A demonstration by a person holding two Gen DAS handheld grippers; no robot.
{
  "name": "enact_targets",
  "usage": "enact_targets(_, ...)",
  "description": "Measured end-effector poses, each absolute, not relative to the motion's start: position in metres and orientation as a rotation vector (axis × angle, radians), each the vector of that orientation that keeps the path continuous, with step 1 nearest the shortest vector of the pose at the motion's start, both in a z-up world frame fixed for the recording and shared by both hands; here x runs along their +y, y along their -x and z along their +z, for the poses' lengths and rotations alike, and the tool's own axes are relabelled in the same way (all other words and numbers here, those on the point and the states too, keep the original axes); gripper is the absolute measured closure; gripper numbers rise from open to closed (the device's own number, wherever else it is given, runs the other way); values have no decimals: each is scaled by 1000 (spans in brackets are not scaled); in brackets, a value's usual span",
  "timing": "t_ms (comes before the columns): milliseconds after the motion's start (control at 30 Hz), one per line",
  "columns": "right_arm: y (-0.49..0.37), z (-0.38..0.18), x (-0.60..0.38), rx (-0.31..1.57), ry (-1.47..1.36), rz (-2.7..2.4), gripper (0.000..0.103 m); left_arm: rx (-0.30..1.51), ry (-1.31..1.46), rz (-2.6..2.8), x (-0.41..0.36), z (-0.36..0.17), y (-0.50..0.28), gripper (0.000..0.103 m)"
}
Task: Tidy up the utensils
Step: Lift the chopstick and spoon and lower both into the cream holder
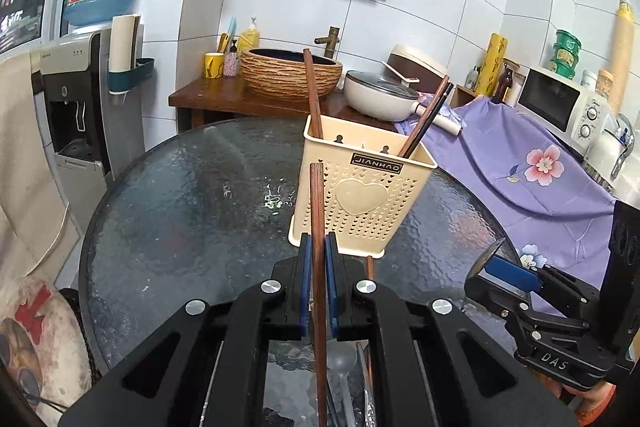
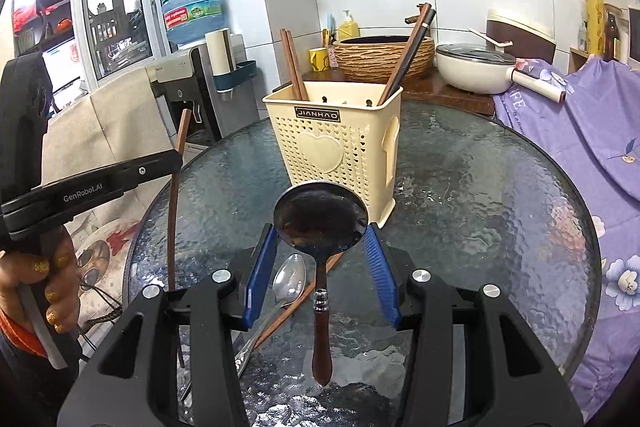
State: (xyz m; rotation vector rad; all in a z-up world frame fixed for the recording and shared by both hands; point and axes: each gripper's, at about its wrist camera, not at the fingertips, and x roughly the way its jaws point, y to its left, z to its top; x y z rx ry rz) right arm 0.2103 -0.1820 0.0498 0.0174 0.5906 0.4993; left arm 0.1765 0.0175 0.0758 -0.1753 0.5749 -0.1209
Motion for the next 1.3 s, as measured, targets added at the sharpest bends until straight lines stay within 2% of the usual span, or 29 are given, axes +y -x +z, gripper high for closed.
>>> enact_targets(67,-209,51,-183,590,-21,503,57,568,171,-122,17,78,-174,96)
enact_targets(100,-208,52,-183,587,-20,502,81,565,171,-123,18,79,-173,96)
enact_targets(133,-209,53,-183,588,-16,512,91,562,168,-124,18,81,-172,96)
enact_targets(467,-219,34,-178,641,-7,506,92,557,177,-118,24,81,-169,96)
enact_targets(567,-224,27,-172,664,-1,522,89,557,187,-110,29,81,-169,96)
enact_targets(667,-231,18,-164,684,27,517,73,553,195,-104,31,82,-169,96)
enact_targets(1033,-246,-12,-105,774,164,596,69,551,225,-80,44,80,-166,96)
enact_targets(1067,-250,-13,-98,780,184,598,59,551,228,-77,46,79,-166,96)
enact_targets(1100,-253,-15,-90,789,213,603,44,552,230,-73,48,78,-166,96)
enact_targets(1133,-257,-16,-81,794,244,604,40,552,234,-70,50,78,-166,96)
enact_targets(1300,-278,-29,-49,880,377,593,40,563,270,-57,66,74,-168,96)
